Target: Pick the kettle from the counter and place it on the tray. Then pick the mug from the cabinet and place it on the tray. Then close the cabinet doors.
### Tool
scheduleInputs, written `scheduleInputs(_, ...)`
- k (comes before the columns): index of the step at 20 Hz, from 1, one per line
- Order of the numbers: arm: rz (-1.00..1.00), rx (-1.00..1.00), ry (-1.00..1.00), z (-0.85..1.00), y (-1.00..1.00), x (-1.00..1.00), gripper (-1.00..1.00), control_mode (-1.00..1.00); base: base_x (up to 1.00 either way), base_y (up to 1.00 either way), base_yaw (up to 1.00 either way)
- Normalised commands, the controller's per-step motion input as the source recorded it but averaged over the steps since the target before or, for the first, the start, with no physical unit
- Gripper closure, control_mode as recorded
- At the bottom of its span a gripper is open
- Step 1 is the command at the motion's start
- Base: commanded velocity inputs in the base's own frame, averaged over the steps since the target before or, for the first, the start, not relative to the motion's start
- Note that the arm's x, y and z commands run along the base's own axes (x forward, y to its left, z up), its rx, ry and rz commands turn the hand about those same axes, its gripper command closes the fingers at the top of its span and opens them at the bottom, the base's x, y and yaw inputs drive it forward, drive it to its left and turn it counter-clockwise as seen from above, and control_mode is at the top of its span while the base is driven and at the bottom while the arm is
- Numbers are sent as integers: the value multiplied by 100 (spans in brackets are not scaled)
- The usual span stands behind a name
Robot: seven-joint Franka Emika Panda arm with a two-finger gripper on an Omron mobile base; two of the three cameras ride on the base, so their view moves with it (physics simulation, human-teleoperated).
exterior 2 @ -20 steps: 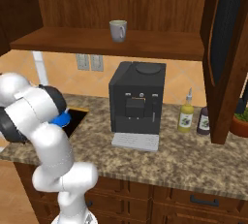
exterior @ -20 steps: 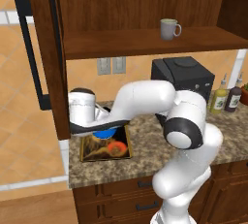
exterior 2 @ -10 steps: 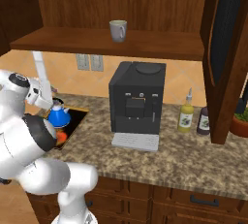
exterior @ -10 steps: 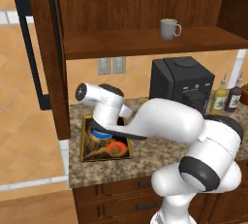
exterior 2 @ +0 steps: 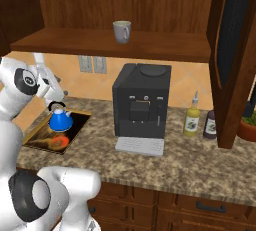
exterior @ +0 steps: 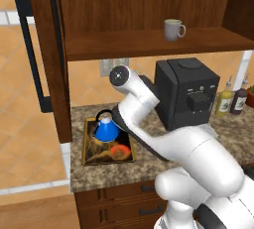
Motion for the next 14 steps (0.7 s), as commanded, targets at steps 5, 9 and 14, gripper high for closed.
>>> scheduleInputs(5,26,-1,0,64,-51,-50,-100,-100,0,0,0)
scheduleInputs(9,37,-5,0,65,-49,-42,-100,-100,0,0,0)
scheduleInputs(14,23,-16,-1,31,-34,-23,-100,-100,0,0,0)
